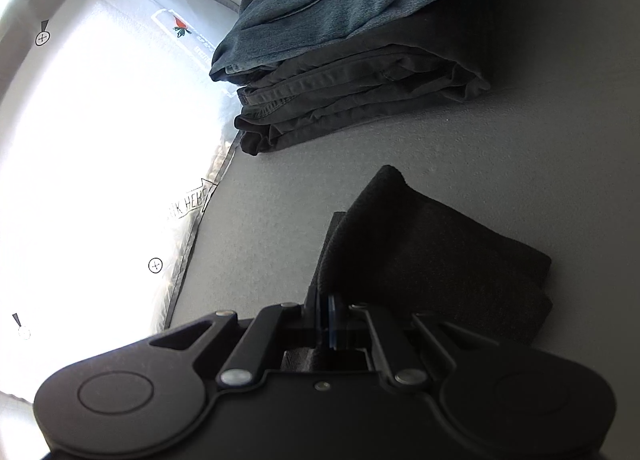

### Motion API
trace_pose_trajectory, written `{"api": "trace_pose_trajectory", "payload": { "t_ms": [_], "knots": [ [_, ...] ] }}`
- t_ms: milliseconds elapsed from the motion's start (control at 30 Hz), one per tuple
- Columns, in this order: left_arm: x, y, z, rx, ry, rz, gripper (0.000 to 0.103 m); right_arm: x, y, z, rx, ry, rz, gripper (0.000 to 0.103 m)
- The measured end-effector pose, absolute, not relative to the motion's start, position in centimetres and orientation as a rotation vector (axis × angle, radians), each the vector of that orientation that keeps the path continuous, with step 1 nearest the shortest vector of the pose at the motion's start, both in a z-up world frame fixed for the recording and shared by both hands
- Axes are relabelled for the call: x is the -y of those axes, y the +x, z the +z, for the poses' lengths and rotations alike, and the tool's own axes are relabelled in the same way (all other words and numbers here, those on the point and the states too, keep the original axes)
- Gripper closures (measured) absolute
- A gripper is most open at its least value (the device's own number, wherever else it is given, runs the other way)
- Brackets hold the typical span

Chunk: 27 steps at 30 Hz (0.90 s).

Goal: Fold clothes

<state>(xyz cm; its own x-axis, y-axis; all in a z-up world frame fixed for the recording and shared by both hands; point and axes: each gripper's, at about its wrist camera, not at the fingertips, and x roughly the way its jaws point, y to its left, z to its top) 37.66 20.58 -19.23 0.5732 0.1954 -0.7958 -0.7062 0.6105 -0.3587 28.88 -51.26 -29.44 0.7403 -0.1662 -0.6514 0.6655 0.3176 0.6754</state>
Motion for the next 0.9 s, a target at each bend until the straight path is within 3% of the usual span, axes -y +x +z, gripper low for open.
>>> {"api": "trace_pose_trajectory", "payload": {
  "t_ms": [367,433,533,600,767,900],
  "knots": [
    [-20.7,42.7,-21.0,-0.790,-0.760,0.595,0.097,51.8,35.0,-30.2,-0.560,1.104,-0.587,0.096],
    [-20.5,43.4,-21.6,-0.814,-0.745,0.609,0.096,51.6,36.0,-30.7,-0.612,1.092,-0.607,0.079],
    [-19.9,43.6,-21.5,-0.801,-0.711,0.592,0.091,50.7,36.6,-30.2,-0.627,1.035,-0.584,0.066],
    [-19.5,43.5,-20.9,-0.788,-0.667,0.577,0.085,49.8,36.5,-29.3,-0.628,0.956,-0.566,0.063],
    [-19.0,42.3,-20.5,-0.808,-0.616,0.557,0.075,45.5,37.1,-26.9,-0.677,0.661,-0.481,0.067],
    [-18.9,41.2,-20.7,-0.838,-0.596,0.547,0.073,41.7,36.9,-26.5,-0.723,0.556,-0.368,0.086]
  ]
}}
